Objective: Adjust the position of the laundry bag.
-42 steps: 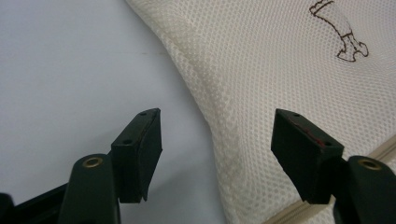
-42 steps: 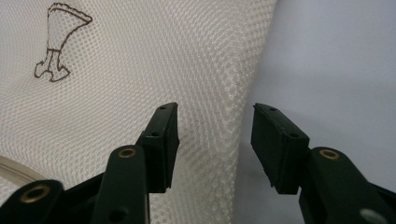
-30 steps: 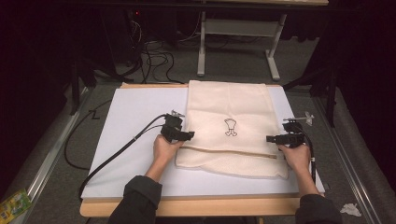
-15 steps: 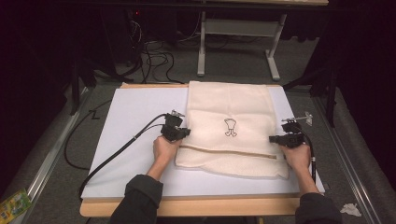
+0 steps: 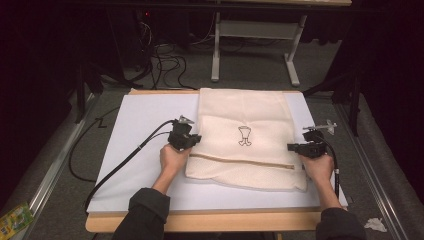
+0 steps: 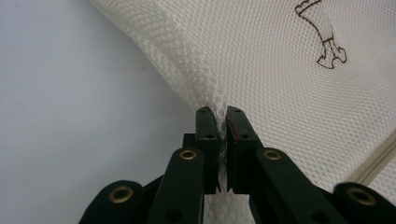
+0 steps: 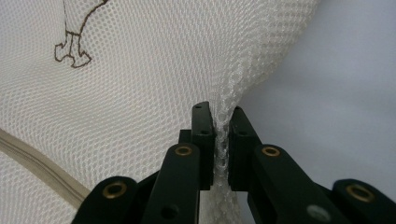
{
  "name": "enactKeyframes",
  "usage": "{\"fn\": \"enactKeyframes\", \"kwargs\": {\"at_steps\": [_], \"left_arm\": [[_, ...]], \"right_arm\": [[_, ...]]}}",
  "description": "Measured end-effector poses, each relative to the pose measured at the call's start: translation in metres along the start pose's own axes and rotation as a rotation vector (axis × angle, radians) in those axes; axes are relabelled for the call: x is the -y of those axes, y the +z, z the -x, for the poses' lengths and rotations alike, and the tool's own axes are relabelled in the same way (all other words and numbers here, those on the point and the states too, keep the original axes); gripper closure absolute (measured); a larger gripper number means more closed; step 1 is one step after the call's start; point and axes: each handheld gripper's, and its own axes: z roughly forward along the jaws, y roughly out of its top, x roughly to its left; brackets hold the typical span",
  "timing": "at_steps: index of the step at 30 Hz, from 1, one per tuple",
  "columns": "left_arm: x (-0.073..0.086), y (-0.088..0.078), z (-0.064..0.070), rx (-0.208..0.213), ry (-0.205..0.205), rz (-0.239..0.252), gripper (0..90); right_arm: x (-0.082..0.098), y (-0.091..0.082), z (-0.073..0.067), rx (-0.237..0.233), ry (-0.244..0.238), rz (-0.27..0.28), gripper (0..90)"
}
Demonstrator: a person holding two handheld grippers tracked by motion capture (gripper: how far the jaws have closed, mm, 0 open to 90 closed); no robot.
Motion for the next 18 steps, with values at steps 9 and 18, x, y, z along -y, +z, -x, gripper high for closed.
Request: {"fn": "enactKeyframes", "kwargs": {"at_steps": [9, 18], "left_arm": [[0.007, -0.016, -0.006, -0.003, -0.009, 0.021, 85.5], [0.017, -0.028, -0.018, -0.007, -0.019, 0.041, 85.5]], "right_arm": [[-0.002, 0.001, -0.008, -0.047, -0.012, 0.01, 85.4], [-0.004, 0.004, -0.019, -0.065, -0.035, 0.01, 85.4]]}}
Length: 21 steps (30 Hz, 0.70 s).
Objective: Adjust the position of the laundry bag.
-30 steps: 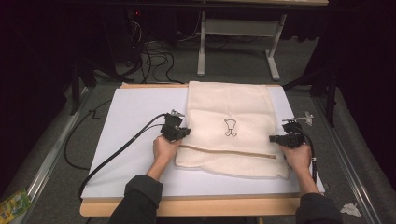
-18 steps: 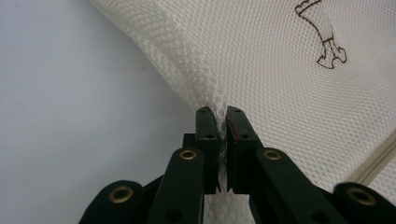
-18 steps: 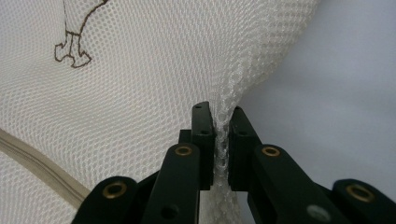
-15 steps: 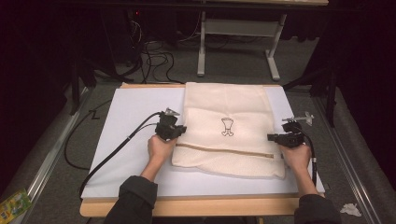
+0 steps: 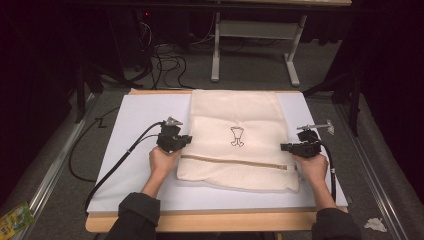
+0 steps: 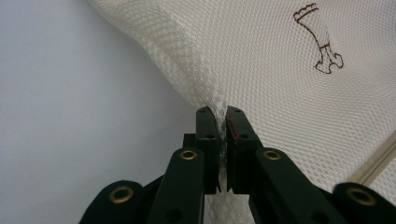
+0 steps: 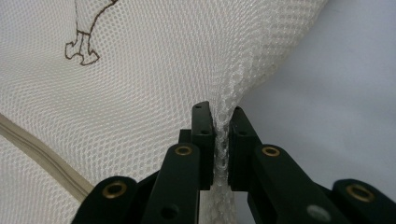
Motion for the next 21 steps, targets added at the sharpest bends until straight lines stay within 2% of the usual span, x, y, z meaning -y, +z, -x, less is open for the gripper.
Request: {"fn": "enactKeyframes", "kwargs": {"at_steps": [4, 8, 14, 18, 21], "left_arm": [[0.006, -0.008, -0.003, 0.002, -0.01, 0.015, 85.5], [0.011, -0.017, -0.007, -0.012, -0.001, 0.014, 85.5], [0.02, -0.033, -0.016, -0.025, -0.02, 0.046, 85.4], [0.024, -0.041, -0.019, -0.042, -0.018, 0.052, 85.3], [0.03, -0.046, -0.023, -0.048, -0.031, 0.056, 85.0]], "right_arm": [[-0.003, 0.0, -0.007, -0.004, -0.025, 0.0, 85.4], [-0.006, 0.003, -0.014, -0.019, -0.035, 0.004, 85.4], [-0.009, 0.01, -0.028, -0.042, -0.068, 0.001, 85.4], [-0.012, 0.011, -0.037, -0.055, -0.083, 0.012, 85.4], [-0.013, 0.014, -0.044, -0.071, -0.089, 0.011, 85.4]]}}
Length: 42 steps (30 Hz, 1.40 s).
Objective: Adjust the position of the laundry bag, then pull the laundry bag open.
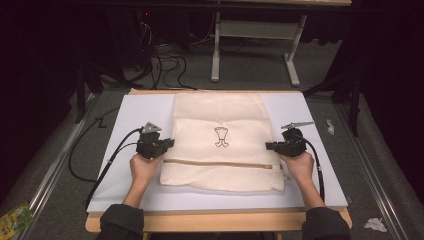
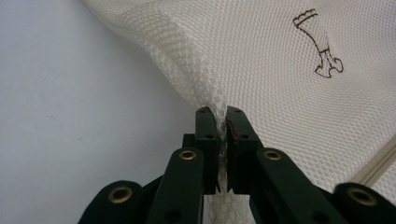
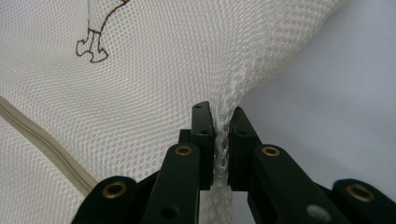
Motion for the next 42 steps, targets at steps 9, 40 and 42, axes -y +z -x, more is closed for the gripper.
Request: {"fn": "enactKeyframes", "kwargs": {"at_steps": [9, 40, 42], "left_arm": [[0.014, -0.01, -0.007, -0.062, -0.008, -0.002, 84.0], [0.043, 0.0, -0.008, -0.122, 0.02, -0.044, 68.1], [0.045, -0.003, -0.004, -0.141, 0.052, -0.018, 59.3]], "right_arm": [[-0.002, 0.009, -0.017, -0.01, -0.04, 0.007, 85.3], [0.008, 0.024, -0.026, 0.039, -0.037, 0.013, 71.3], [0.011, 0.022, -0.025, 0.055, -0.032, 0.032, 63.6]]}}
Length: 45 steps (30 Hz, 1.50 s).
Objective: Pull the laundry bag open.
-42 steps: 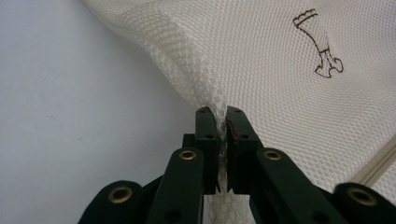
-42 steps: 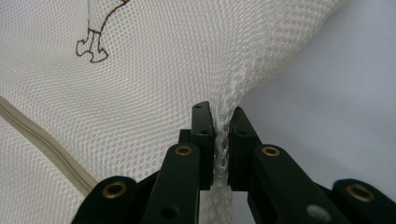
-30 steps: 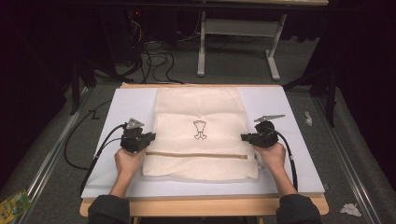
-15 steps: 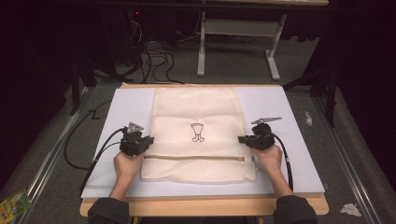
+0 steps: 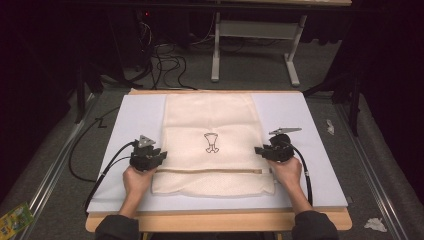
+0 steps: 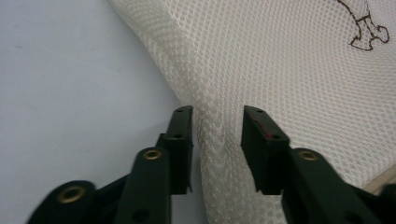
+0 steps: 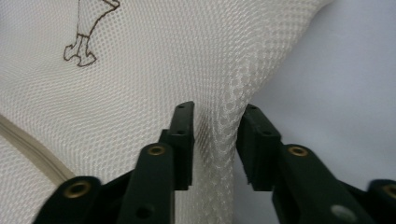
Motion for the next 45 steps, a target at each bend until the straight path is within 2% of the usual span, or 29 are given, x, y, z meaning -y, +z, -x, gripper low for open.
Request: {"fn": "enactKeyframes", "kwargs": {"at_steps": [3, 6, 9, 12, 14, 16, 18, 24, 28, 30, 31, 34, 37, 40, 45], "left_arm": [[0.003, -0.006, 0.006, -0.021, 0.021, 0.045, 50.0], [0.006, -0.011, 0.014, -0.012, 0.042, 0.08, 45.9], [0.008, -0.012, 0.021, 0.002, 0.046, 0.112, 43.7], [0.009, -0.011, 0.027, 0.023, 0.048, 0.13, 42.1], [0.011, -0.008, 0.032, 0.019, 0.07, 0.13, 42.0], [0.012, -0.003, 0.037, 0.038, 0.061, 0.126, 42.0], [0.011, 0.001, 0.044, 0.052, 0.064, 0.118, 41.6], [0.003, 0.008, 0.061, 0.076, 0.113, 0.118, 40.0], [0.0, 0.01, 0.062, 0.081, 0.099, 0.117, 39.5], [0.0, 0.01, 0.064, 0.079, 0.107, 0.115, 39.0], [-0.001, 0.011, 0.065, 0.08, 0.107, 0.115, 39.0], [0.0, 0.014, 0.066, 0.085, 0.099, 0.11, 39.0], [0.001, 0.018, 0.067, 0.088, 0.094, 0.093, 39.0], [0.002, 0.022, 0.068, 0.087, 0.096, 0.069, 39.1], [0.002, 0.023, 0.069, 0.08, 0.101, 0.065, 40.9]], "right_arm": [[0.005, -0.004, 0.002, 0.02, 0.018, 0.026, 53.4], [0.011, -0.009, 0.002, 0.029, 0.026, 0.039, 47.6], [0.018, -0.014, 0.003, 0.031, 0.039, 0.055, 43.4], [0.025, -0.018, 0.004, 0.019, 0.075, 0.076, 38.4], [0.028, -0.02, 0.006, 0.013, 0.087, 0.079, 38.7], [0.032, -0.02, 0.007, 0.007, 0.11, 0.092, 38.6], [0.035, -0.019, 0.008, -0.011, 0.12, 0.079, 39.0], [0.041, -0.015, 0.001, -0.04, 0.108, 0.05, 39.6], [0.04, -0.009, -0.003, -0.049, 0.106, 0.034, 39.9], [0.039, -0.005, -0.006, -0.06, 0.105, 0.021, 39.8], [0.038, -0.003, -0.009, -0.046, 0.092, 0.02, 41.5], [0.035, 0.0, -0.012, -0.054, 0.099, 0.013, 42.1], [0.034, 0.002, -0.016, -0.049, 0.079, 0.011, 42.7], [0.035, 0.002, -0.018, -0.066, 0.08, 0.013, 45.3], [0.034, 0.003, -0.02, -0.041, 0.039, -0.002, 53.4]]}}
